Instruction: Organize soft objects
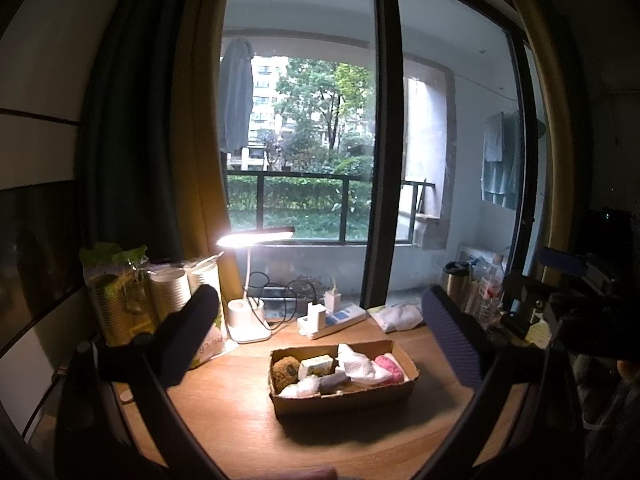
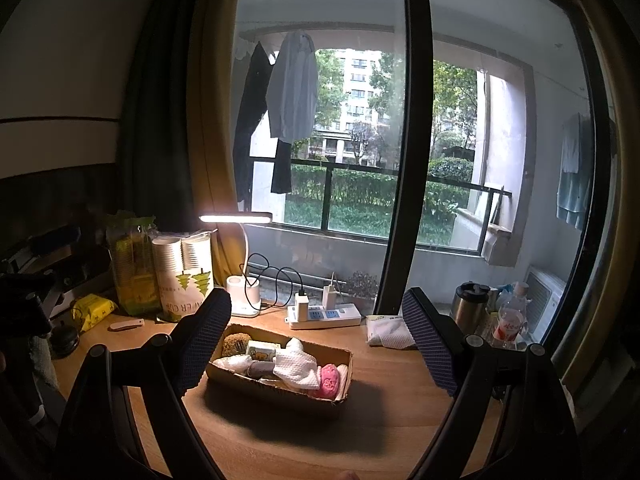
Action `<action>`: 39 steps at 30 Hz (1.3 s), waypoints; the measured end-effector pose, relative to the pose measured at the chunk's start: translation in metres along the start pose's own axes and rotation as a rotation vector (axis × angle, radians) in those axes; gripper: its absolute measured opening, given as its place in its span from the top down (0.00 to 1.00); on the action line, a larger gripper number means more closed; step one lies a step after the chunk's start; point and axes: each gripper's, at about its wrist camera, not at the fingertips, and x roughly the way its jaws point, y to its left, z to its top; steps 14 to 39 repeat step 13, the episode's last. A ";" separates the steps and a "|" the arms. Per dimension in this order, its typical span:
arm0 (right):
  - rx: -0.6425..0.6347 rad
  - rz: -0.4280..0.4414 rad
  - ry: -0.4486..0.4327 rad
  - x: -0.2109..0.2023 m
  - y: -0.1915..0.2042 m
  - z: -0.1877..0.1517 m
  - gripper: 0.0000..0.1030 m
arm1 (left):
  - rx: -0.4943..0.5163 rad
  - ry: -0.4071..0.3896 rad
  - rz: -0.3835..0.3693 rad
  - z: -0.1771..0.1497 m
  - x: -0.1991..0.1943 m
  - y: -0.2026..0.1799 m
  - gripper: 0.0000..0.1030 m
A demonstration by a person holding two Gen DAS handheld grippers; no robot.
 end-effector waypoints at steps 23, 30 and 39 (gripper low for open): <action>0.012 -0.001 0.020 0.005 -0.003 -0.006 0.13 | -0.010 0.012 -0.018 -0.007 0.008 -0.002 0.01; 0.012 -0.001 0.020 0.005 -0.003 -0.006 0.13 | -0.010 0.012 -0.018 -0.007 0.008 -0.002 0.01; 0.012 -0.001 0.020 0.005 -0.003 -0.006 0.13 | -0.010 0.012 -0.018 -0.007 0.008 -0.002 0.01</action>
